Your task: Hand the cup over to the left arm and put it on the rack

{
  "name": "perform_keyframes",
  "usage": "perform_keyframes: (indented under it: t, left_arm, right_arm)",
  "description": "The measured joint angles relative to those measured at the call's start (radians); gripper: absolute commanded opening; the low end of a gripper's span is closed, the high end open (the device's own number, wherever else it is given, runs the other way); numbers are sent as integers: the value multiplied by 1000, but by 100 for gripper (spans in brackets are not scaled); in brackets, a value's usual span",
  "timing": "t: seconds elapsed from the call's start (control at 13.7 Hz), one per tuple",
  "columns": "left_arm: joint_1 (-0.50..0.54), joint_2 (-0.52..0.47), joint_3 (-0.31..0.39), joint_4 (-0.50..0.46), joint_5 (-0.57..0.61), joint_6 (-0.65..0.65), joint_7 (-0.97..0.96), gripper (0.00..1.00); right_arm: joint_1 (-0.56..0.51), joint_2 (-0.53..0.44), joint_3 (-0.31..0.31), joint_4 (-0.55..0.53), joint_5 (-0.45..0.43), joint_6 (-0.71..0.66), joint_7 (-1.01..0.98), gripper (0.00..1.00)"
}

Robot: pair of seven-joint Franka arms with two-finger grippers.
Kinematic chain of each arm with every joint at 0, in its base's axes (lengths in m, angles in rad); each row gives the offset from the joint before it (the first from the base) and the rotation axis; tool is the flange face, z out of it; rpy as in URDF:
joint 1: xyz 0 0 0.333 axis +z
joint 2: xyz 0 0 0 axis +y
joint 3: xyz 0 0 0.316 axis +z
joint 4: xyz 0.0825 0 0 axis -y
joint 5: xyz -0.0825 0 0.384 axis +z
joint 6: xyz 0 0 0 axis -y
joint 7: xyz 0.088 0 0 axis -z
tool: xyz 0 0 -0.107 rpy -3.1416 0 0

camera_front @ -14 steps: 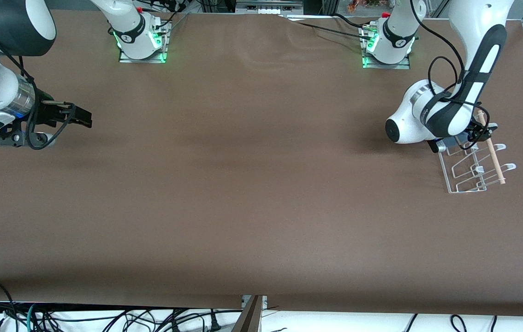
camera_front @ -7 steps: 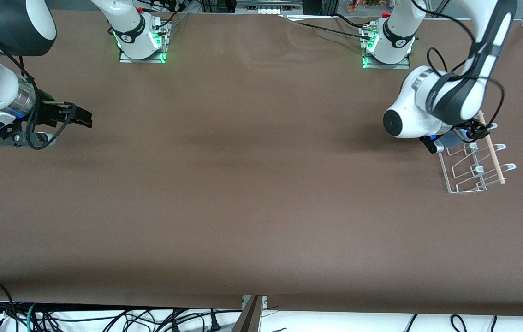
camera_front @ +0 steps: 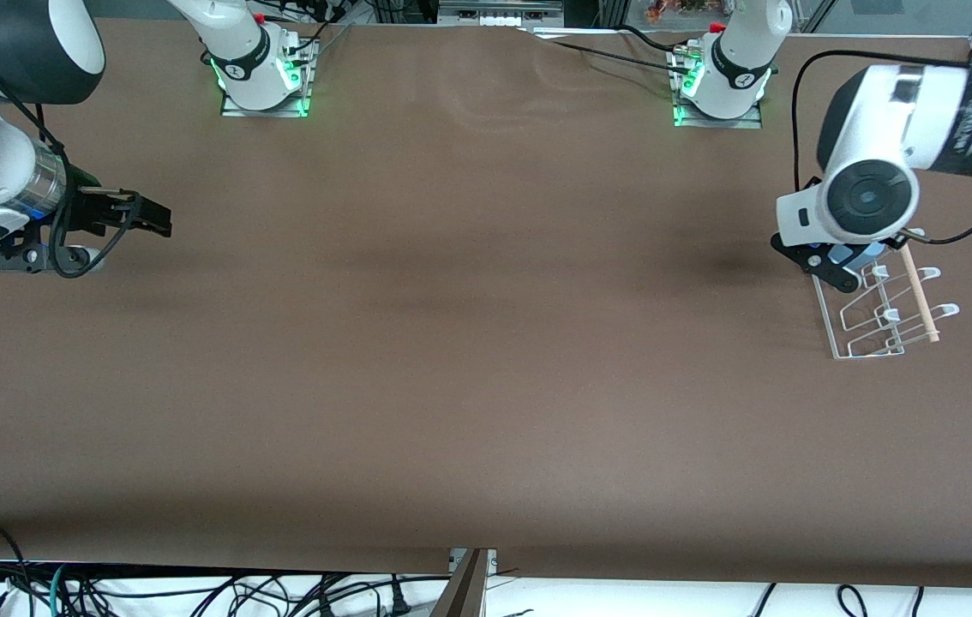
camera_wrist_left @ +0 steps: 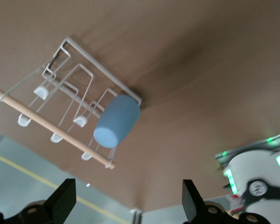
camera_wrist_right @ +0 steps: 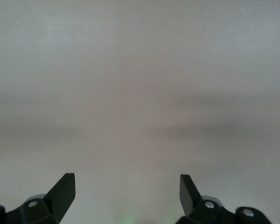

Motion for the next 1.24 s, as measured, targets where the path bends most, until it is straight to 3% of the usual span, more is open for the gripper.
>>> perform_keyframes:
  t: [0.29,0.51,0.8,1.02,1.24]
  left_arm:
    - [10,-13,5,145,-218,64,-138,100]
    - [-37,-48,89,166,-347,141,-149,100]
    - [-167,-87,260,115,-365,282,-217,100]
    - [-185,-176,273,1,-365,307,-370,100]
    - [-192,-224,273,-50,-365,309,-408,100]
  right_arm:
    - [1,0,0,0,0,0,0,99]
    - [1,0,0,1,0,0,0,99]
    - [0,-1,-2,31,0,-19,5,99]
    - [1,-1,-2,44,0,-25,6,99]
    - [1,-1,-2,44,0,-27,6,99]
